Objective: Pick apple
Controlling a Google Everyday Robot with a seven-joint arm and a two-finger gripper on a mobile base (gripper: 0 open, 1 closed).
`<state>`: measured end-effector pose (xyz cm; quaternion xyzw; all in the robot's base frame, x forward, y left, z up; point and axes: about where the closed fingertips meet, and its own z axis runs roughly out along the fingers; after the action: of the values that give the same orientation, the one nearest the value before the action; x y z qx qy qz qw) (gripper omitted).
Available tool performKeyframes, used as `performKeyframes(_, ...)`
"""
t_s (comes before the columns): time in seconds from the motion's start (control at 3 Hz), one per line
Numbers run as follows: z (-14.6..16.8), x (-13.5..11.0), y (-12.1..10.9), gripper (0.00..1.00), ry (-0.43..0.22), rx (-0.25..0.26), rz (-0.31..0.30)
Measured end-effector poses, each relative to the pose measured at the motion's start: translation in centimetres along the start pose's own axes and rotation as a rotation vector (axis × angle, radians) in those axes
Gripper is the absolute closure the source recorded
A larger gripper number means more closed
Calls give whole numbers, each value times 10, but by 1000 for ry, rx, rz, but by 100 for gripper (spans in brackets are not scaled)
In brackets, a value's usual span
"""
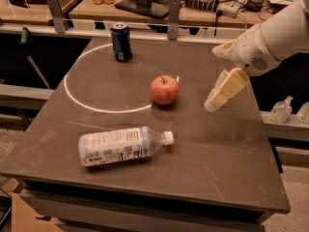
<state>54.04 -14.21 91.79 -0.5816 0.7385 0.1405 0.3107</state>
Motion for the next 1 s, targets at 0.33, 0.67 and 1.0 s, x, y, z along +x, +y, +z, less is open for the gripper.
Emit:
performKeyframes(0.33, 25, -17, -5, 0, -70, -57, 0)
performKeyframes(0.67, 51, -32, -1, 0, -105, -128, -17)
performKeyframes(1.0, 75, -47, 3, 0, -139, -180, -37)
